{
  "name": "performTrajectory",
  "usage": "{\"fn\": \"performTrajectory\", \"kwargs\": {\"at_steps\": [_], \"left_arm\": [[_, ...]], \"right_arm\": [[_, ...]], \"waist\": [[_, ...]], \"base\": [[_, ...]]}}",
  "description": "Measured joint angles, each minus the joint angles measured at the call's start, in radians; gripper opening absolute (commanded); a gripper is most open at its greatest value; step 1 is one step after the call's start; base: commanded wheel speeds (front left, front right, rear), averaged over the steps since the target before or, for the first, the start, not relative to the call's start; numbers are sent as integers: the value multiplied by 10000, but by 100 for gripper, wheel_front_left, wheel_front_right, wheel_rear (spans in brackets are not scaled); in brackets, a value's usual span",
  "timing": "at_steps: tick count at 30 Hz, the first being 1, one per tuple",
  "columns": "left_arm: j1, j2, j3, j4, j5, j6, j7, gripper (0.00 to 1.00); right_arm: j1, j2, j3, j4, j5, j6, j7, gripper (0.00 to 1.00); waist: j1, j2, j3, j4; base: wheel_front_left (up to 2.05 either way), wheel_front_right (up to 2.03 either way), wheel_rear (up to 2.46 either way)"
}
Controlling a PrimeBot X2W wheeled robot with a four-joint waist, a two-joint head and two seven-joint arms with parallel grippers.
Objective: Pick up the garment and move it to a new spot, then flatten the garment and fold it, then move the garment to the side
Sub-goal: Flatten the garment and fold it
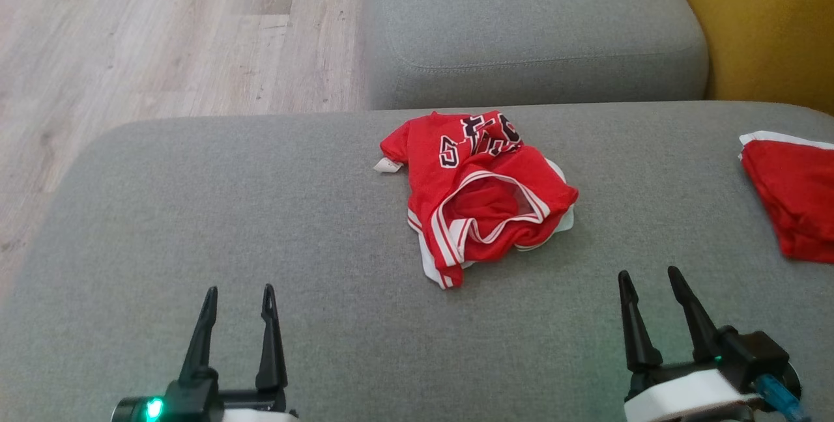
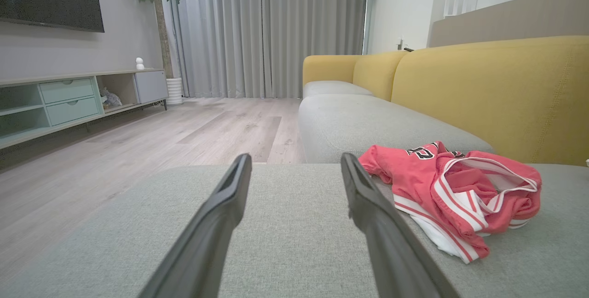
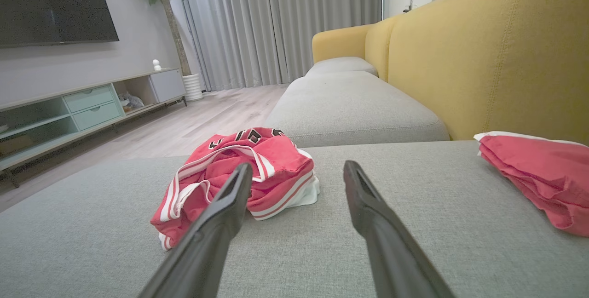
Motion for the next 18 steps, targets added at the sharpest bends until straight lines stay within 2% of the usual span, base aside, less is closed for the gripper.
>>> {"fn": "performTrajectory", "kwargs": {"at_steps": [13, 18], "left_arm": [[0, 0, 0, 42, 117, -36, 0, 100], [-42, 0, -128, 155, 117, -176, 0, 100]], "right_arm": [[-1, 2, -4, 2, 0, 0, 0, 100], [-12, 2, -2, -69, 0, 0, 0, 100]], "waist": [[0, 0, 28, -180], [0, 0, 177, -401]], "base": [[0, 0, 0], [0, 0, 0]]}}
